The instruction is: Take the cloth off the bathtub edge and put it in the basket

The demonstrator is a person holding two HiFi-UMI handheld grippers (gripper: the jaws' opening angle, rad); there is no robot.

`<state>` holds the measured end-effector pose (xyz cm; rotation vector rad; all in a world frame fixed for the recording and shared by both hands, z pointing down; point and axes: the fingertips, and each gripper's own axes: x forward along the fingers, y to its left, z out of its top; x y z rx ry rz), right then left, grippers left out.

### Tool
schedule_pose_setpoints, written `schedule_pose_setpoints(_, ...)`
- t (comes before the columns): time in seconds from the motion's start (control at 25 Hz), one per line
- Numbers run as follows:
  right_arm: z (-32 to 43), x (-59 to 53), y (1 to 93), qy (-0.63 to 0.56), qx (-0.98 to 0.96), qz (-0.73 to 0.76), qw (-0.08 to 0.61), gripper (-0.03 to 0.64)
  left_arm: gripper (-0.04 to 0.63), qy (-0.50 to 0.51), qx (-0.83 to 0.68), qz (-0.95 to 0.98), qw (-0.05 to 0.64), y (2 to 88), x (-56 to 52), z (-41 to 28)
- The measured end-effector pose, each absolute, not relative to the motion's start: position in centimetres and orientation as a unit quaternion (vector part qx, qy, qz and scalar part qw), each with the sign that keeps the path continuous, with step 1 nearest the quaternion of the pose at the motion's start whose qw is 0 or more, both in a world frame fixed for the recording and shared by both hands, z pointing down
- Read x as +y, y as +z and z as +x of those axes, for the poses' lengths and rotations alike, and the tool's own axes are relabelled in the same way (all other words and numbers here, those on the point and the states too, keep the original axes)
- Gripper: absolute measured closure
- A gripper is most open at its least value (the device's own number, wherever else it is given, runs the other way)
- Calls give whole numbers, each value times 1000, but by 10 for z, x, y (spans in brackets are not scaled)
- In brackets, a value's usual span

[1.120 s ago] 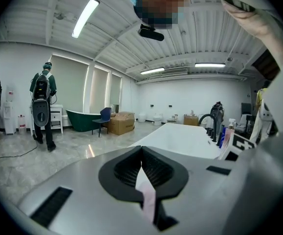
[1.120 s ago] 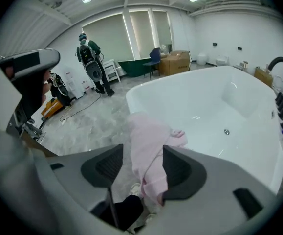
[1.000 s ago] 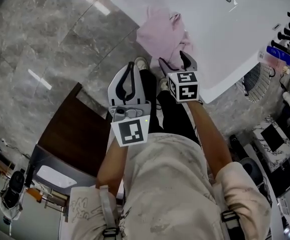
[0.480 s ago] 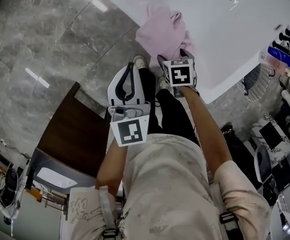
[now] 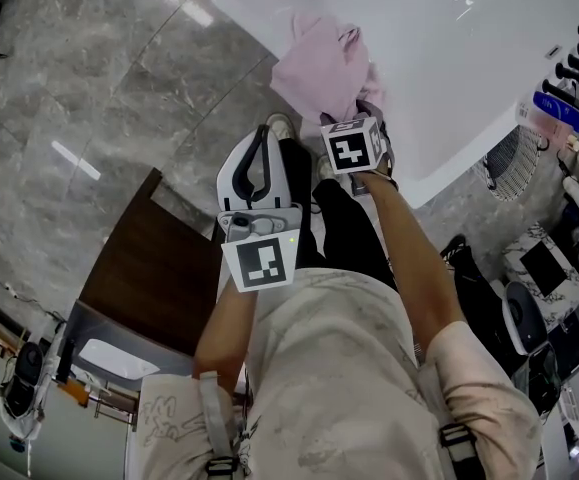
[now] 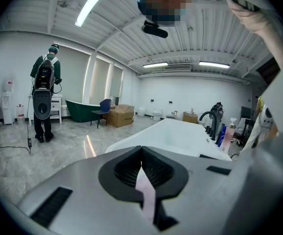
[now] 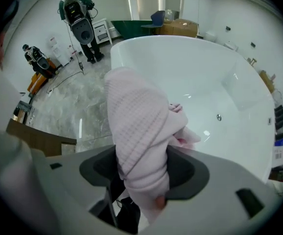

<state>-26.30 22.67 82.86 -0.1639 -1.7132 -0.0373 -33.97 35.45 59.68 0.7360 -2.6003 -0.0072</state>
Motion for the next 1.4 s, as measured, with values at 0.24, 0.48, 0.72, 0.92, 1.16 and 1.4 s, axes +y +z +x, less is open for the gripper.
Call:
schedule_pose_setpoints(0.24, -263, 227, 816, -41, -778, -90, 621, 385, 592, -10, -940, 260, 220, 596, 353, -339)
schedule_pose_setpoints(0.48, -260, 227, 795, -21, -799, -82, 595, 459, 592, -8, -937, 271, 221, 591, 346, -338)
schedule_pose_setpoints(0.72, -252, 227, 789, 13, -798, -67, 599, 554, 592, -9, -936, 281, 209, 574, 335, -338)
schedule_pose_setpoints(0.92, -256, 222, 773, 53, -815, -57, 574, 561, 592, -5, -939, 291, 182, 552, 330, -340)
schedule_pose_setpoints(1.16, -246, 219, 727, 74, -844, -47, 530, 562, 592, -4, -938, 300, 173, 528, 326, -332)
schedule_pose_setpoints(1.4, -247, 204, 661, 79, -881, -39, 466, 563, 592, -6, -937, 321, 140, 489, 309, -328)
